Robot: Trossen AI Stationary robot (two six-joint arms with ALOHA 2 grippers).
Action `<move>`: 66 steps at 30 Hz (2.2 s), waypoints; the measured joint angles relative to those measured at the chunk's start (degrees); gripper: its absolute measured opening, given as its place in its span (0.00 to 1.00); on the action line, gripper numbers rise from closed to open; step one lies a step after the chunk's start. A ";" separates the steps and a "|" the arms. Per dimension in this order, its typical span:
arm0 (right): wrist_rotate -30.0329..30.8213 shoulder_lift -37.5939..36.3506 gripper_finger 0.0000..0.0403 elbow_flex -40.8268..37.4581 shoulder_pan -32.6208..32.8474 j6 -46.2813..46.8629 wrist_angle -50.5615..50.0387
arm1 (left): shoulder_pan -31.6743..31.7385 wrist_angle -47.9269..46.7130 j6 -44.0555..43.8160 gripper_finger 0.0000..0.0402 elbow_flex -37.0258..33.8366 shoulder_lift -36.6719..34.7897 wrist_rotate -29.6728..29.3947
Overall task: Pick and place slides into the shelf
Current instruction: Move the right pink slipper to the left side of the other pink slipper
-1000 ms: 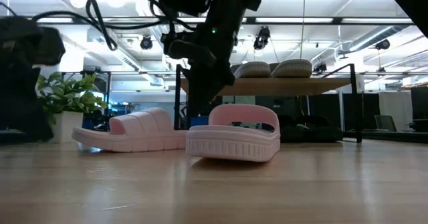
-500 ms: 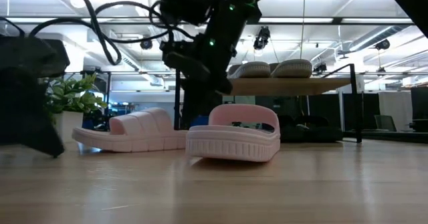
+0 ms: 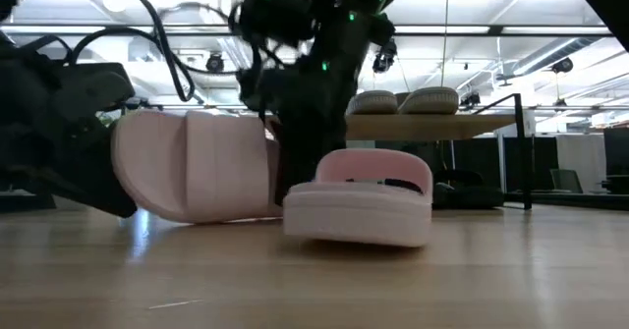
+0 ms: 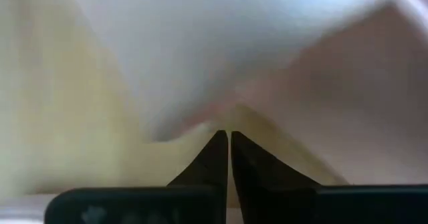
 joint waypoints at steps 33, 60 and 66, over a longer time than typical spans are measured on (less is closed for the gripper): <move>-14.67 6.96 0.03 21.66 2.51 9.22 -6.68 | 1.11 -31.47 -0.30 0.02 0.04 -14.63 -3.43; 5.23 6.59 0.03 17.75 -4.98 -4.75 -25.59 | 1.03 -9.72 6.35 0.02 0.02 -5.88 6.10; 0.93 6.63 0.03 18.09 -2.58 -7.15 -23.92 | 1.42 -5.68 6.30 0.02 0.04 -1.64 5.58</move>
